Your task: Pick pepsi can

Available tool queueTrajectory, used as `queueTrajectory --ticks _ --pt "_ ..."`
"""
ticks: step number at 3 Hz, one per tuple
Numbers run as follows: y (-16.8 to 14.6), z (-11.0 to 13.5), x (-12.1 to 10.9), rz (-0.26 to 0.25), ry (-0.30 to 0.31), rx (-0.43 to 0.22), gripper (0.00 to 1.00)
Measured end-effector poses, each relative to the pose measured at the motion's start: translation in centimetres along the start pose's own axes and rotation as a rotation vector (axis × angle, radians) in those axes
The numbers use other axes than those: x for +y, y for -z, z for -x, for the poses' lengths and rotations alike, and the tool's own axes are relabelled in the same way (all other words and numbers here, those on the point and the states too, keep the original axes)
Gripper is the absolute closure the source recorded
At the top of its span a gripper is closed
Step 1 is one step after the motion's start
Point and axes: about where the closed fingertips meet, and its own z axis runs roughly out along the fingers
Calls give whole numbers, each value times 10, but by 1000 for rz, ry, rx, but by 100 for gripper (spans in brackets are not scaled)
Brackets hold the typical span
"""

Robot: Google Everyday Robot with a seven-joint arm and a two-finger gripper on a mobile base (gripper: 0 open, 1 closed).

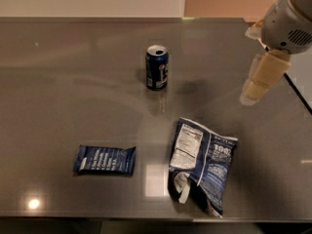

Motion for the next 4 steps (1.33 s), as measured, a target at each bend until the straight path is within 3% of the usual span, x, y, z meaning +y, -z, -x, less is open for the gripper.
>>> queueTrajectory --ticks 2,4 --pt "-46 46 -65 -34 -60 -152 0" --pt "-93 94 -92 12 -136 -283 0"
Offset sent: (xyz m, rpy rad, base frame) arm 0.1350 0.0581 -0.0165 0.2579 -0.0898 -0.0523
